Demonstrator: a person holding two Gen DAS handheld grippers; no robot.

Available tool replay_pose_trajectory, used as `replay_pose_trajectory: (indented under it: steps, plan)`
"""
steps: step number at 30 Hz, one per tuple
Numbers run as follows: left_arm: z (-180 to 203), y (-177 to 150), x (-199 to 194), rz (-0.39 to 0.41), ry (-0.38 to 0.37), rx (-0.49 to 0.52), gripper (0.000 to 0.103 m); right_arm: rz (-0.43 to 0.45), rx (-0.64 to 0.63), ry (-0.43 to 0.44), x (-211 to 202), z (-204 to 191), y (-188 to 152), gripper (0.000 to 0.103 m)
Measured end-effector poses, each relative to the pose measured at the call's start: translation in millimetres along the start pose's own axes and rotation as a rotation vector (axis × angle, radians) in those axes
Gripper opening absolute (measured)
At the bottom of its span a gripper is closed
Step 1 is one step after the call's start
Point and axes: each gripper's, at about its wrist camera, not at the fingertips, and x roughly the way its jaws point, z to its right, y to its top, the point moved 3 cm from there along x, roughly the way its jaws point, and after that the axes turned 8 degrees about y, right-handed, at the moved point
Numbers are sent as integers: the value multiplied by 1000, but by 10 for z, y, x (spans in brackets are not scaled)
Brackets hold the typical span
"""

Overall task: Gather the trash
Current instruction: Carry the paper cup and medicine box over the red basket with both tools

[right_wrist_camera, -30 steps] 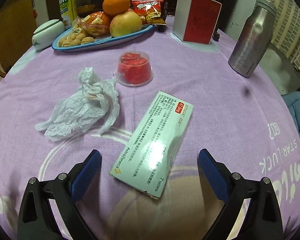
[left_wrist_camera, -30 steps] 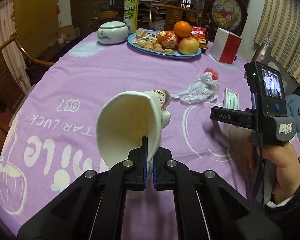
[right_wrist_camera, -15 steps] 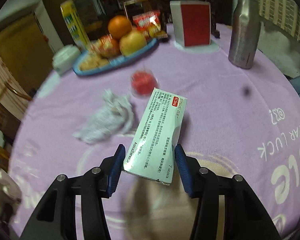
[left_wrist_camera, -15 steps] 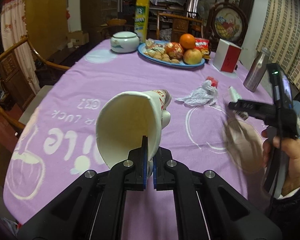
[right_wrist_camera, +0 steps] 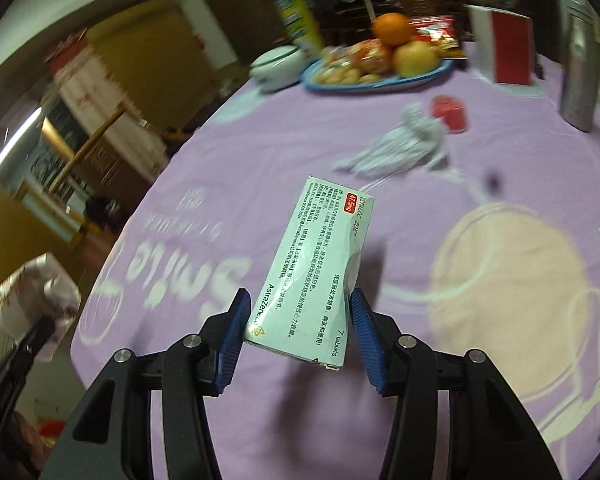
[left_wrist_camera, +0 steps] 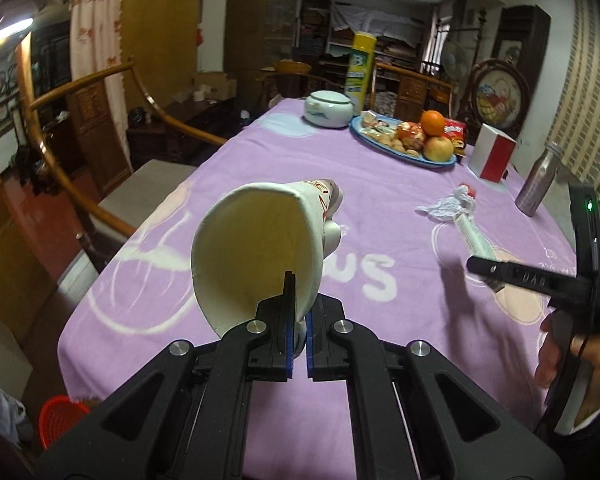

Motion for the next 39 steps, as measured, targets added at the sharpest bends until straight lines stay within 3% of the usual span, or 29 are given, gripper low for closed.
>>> replay_pose_trajectory:
  steps: [13,19,25,31,39]
  plan:
    - [-648,-450,-454,27,36,-99,5,-113,-169,142,99,-1090,-605,51]
    - [-1270,-709,-696,26,131,-197,5,-190,-310,261,174,-1887,-903,51]
    - [-1892,-1023,-877,-10,218,-293,5,-318,-529,377,405,-2880,-1433,51]
    - [-2576,-1512,-780,-106,318,-415,5,-455,-682,438,769,-3655,-1974,51]
    - [-3423,-2393,-411,-331,453,-590,5,-693,-755,455,1561,-4290,-2698,51]
